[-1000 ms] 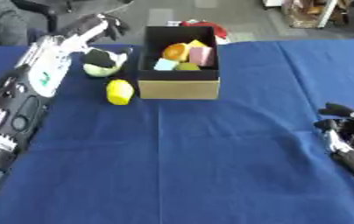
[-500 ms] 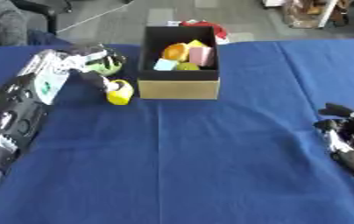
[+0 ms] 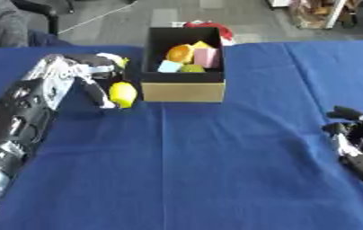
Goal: Pick up objects on the table and place them in the box.
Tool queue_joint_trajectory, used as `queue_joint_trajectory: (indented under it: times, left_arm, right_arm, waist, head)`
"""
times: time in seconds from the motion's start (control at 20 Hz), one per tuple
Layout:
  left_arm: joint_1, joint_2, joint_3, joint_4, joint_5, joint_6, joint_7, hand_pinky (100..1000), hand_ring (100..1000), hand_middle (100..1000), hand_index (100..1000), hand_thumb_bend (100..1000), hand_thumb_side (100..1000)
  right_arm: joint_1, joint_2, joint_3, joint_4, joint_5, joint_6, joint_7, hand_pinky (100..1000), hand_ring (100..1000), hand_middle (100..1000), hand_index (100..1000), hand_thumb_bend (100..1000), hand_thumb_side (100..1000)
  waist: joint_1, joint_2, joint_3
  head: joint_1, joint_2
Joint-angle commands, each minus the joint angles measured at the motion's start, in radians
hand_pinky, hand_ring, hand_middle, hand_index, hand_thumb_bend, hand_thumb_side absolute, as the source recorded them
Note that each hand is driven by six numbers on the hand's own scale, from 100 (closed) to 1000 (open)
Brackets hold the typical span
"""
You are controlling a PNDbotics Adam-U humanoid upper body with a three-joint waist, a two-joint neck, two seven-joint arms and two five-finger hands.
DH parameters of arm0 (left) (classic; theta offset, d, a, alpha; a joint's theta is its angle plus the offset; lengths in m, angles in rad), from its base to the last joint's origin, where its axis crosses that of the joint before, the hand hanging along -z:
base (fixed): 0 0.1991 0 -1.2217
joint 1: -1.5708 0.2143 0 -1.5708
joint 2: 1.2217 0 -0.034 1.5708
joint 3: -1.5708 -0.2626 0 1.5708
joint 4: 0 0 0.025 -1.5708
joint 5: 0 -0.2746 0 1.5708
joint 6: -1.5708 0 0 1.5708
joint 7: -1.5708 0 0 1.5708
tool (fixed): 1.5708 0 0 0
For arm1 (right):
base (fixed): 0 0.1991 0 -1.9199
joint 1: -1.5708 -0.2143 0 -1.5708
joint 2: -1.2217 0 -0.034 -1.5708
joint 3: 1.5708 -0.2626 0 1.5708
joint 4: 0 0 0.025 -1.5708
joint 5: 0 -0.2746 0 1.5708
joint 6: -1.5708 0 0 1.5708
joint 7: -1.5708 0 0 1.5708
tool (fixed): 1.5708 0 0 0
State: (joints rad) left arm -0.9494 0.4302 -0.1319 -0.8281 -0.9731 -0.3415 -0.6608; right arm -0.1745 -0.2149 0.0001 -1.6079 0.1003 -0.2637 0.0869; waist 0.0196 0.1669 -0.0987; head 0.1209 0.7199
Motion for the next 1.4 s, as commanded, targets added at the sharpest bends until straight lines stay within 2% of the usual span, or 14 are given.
queue_joint_trajectory:
  times: [0.05, 0.25, 0.5, 0.7, 0.85, 1.0, 1.2, 1.4]
  left_arm:
    - [-0.023, 0.016, 0.015, -0.035, 0.002, -0.004, 0.018, 707, 537, 504, 664, 283, 215]
    - [-0.038, 0.035, 0.038, -0.121, 0.057, 0.007, 0.068, 682, 487, 450, 607, 220, 194]
    - [-0.097, 0.067, 0.065, -0.29, 0.128, 0.028, 0.106, 682, 478, 430, 583, 225, 158]
    - [-0.159, 0.038, 0.09, -0.37, 0.143, 0.078, 0.16, 690, 496, 439, 595, 223, 121]
    - [-0.197, -0.013, 0.064, -0.333, 0.111, 0.108, 0.214, 703, 515, 459, 616, 260, 132]
    - [-0.22, -0.065, 0.037, -0.25, 0.036, 0.108, 0.253, 708, 524, 470, 627, 271, 144]
    - [-0.226, -0.184, 0.064, -0.075, -0.095, 0.182, 0.383, 699, 534, 480, 640, 184, 144]
    - [-0.214, -0.256, 0.082, 0.039, -0.139, 0.236, 0.531, 713, 577, 522, 688, 130, 148]
  right_arm:
    - [-0.007, -0.009, -0.004, -0.021, -0.003, 0.0, 0.0, 753, 659, 732, 836, 100, 345]
    - [-0.006, -0.01, -0.005, -0.02, -0.003, 0.0, -0.002, 753, 659, 732, 836, 100, 346]
    - [-0.001, -0.01, -0.004, -0.019, -0.003, 0.001, -0.002, 753, 658, 732, 836, 100, 345]
    - [0.0, -0.009, -0.001, -0.017, -0.003, 0.001, 0.001, 753, 659, 733, 836, 100, 343]
    - [0.001, -0.006, 0.003, -0.015, -0.004, 0.002, 0.005, 753, 659, 733, 836, 100, 339]
    - [0.001, -0.005, 0.006, -0.013, -0.006, 0.002, 0.007, 753, 658, 733, 836, 100, 337]
    - [-0.001, 0.0, 0.01, -0.011, -0.01, 0.003, 0.01, 753, 658, 733, 836, 100, 334]
    - [-0.004, 0.003, 0.013, -0.009, -0.014, 0.002, 0.013, 753, 658, 733, 836, 100, 332]
  waist:
    - [-0.011, -0.015, -0.001]
    - [-0.011, -0.017, 0.0]
    - [-0.009, -0.021, 0.002]
    - [-0.01, -0.024, 0.002]
    - [-0.011, -0.025, -0.002]
    - [-0.013, -0.024, -0.006]
    - [-0.02, -0.02, -0.014]
    - [-0.027, -0.016, -0.018]
  head:
    - [-0.001, -0.012]
    - [-0.002, -0.01]
    - [-0.002, -0.007]
    - [0.001, -0.005]
    - [0.007, -0.007]
    - [0.011, -0.009]
    - [0.016, -0.01]
    - [0.022, -0.014]
